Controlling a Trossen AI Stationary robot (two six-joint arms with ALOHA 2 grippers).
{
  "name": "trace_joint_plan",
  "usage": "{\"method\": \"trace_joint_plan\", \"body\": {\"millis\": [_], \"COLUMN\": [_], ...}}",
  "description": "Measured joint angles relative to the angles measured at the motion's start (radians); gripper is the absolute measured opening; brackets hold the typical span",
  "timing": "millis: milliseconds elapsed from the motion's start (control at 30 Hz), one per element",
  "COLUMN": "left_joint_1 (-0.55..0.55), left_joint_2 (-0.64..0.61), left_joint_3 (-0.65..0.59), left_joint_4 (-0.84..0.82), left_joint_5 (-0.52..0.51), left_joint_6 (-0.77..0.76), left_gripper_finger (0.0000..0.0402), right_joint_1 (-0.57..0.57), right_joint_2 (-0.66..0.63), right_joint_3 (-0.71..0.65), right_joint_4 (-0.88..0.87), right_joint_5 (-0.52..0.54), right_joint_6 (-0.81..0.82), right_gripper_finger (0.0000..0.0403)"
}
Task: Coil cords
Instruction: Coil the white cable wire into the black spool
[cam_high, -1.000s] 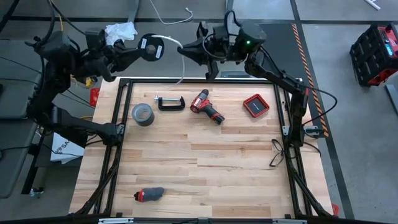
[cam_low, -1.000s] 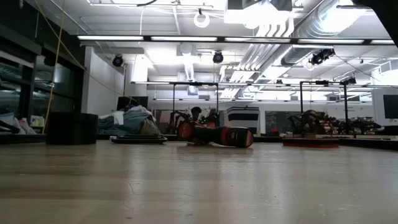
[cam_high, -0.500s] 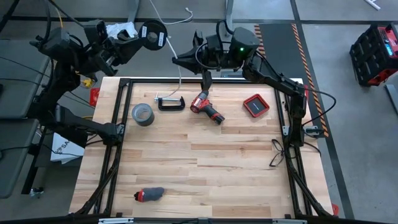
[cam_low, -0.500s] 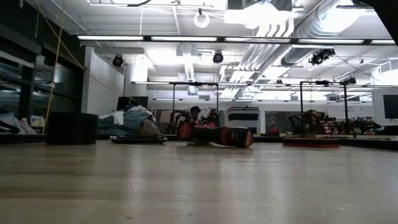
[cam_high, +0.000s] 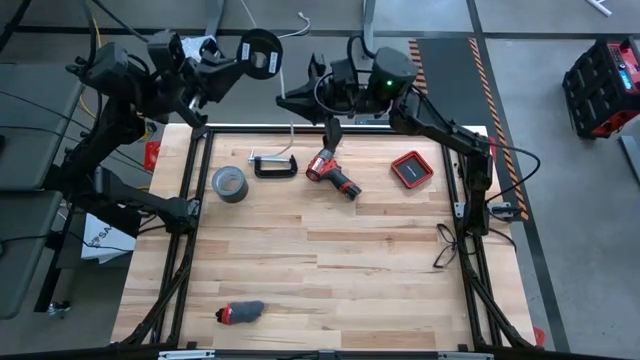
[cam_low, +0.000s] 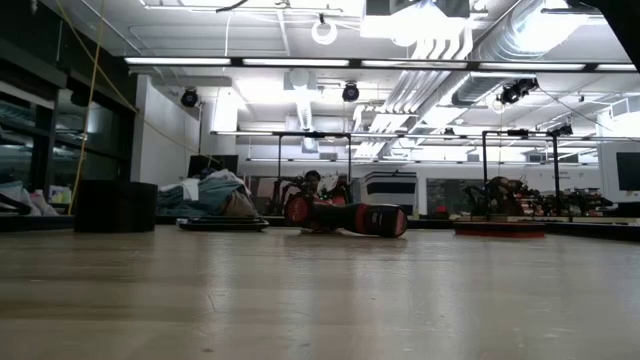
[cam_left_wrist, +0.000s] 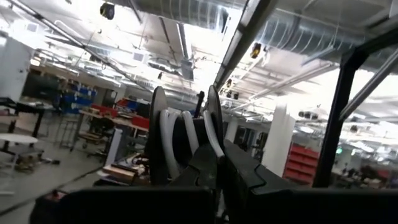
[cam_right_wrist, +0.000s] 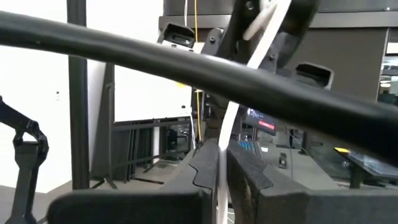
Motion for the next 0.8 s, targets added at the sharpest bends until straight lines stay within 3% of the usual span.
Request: {"method": "trace_joint_plan", "body": {"millis": [467,800], "left_joint_1": [-0.048,-0.051], "left_joint_2": [-0.002,-0.005], "left_joint_3": [-0.001,0.001], "left_joint_4": [0.078,0.113], "left_joint_5": [-0.005,-0.001], "left_joint_6": [0.231,0.242], "left_gripper_finger": [0.0001,0.0001], "right_joint_1": [0.007,0.007], "right_joint_2": [0.0,0.001], "right_joint_3": [0.0,0.0], "right_joint_4": [-0.01,-0.047], "right_joint_5": [0.225,0.273], "right_joint_6": [0.056,0.056], "right_gripper_finger": [0.0021,0.0053]}}
